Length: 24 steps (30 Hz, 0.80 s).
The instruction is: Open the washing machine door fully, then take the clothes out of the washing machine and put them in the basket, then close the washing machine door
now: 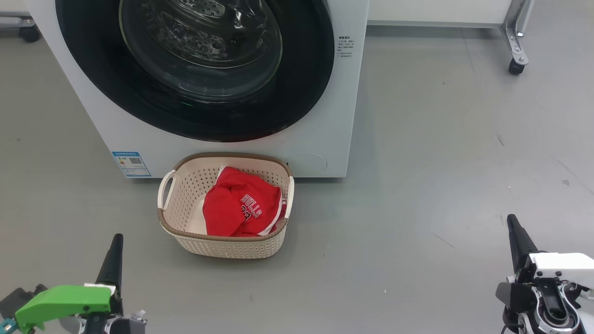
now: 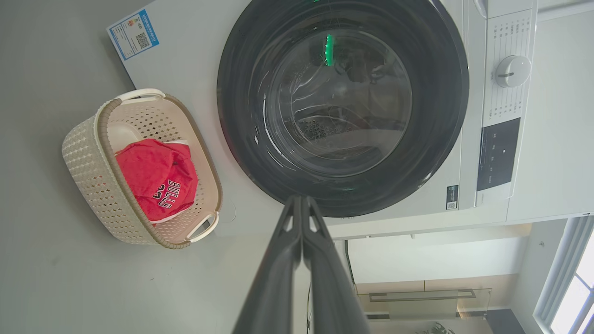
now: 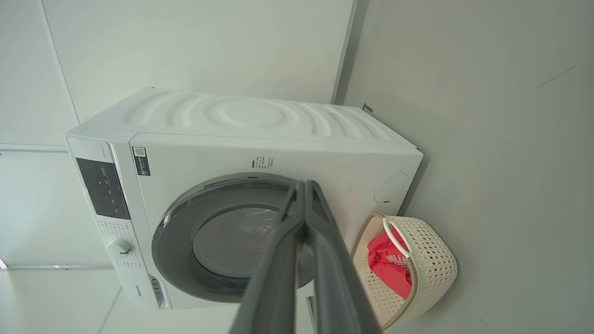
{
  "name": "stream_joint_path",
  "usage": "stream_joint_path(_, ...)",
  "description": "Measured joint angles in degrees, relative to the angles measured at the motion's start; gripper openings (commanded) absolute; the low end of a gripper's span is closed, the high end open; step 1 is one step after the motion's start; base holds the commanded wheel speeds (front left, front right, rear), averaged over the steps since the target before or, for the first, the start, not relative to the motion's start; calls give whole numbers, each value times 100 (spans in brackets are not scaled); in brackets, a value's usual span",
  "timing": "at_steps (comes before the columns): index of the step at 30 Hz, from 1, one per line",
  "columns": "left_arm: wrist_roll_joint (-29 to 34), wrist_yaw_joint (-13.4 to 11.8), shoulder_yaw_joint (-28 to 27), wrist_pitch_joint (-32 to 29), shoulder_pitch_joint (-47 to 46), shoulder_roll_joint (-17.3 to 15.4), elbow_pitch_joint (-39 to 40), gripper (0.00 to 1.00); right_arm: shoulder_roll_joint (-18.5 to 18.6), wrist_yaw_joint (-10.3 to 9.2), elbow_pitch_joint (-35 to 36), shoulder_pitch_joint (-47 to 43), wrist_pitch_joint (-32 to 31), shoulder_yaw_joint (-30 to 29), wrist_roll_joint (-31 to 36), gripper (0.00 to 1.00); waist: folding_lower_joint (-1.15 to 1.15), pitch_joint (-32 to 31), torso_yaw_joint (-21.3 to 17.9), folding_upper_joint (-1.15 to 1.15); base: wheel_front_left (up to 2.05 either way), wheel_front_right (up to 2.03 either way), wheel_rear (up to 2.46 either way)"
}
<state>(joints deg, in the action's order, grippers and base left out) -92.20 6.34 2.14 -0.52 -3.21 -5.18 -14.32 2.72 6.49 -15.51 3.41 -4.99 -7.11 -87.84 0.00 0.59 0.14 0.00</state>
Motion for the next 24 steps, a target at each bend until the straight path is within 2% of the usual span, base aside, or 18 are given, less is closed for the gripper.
stream_joint_path(7, -387, 9, -63, -100, -1, -26, -27, 0, -40, 35, -19, 5, -124, -54, -372, 0, 0, -42, -16, 0, 0, 0, 0)
stream_joint_path(24, -402, 52, -83, -100, -3, -34, -67, 0, -44, 48, -23, 7, -126, -60, -389, 0, 0, -43, -15, 0, 0, 0, 0)
